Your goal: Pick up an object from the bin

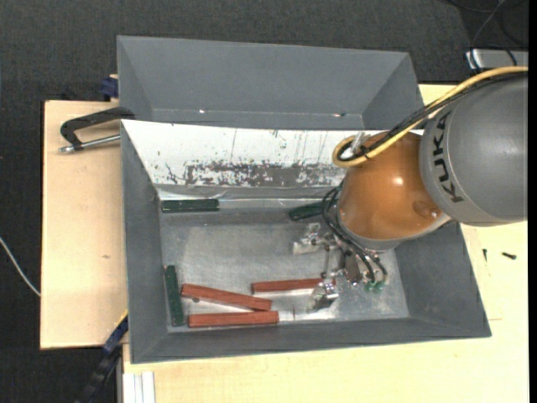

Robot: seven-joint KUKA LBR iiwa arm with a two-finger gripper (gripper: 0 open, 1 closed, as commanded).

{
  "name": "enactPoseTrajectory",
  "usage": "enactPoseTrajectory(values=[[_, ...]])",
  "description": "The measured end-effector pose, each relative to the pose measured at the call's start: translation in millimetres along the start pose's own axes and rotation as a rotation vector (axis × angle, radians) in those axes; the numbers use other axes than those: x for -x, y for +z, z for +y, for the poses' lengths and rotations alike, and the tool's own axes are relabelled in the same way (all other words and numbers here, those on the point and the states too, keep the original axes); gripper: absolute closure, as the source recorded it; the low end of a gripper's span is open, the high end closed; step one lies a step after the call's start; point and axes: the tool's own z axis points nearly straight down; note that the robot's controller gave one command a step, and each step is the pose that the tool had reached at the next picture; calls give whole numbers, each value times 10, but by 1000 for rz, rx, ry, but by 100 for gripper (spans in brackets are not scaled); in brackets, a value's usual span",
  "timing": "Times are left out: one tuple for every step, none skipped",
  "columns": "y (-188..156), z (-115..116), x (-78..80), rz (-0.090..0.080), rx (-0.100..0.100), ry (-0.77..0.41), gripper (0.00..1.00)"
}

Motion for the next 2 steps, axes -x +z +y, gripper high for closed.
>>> enactPoseTrajectory(values=[[333, 19, 73, -5, 2, 190, 0], [292, 77, 8, 5, 1, 145, 100]])
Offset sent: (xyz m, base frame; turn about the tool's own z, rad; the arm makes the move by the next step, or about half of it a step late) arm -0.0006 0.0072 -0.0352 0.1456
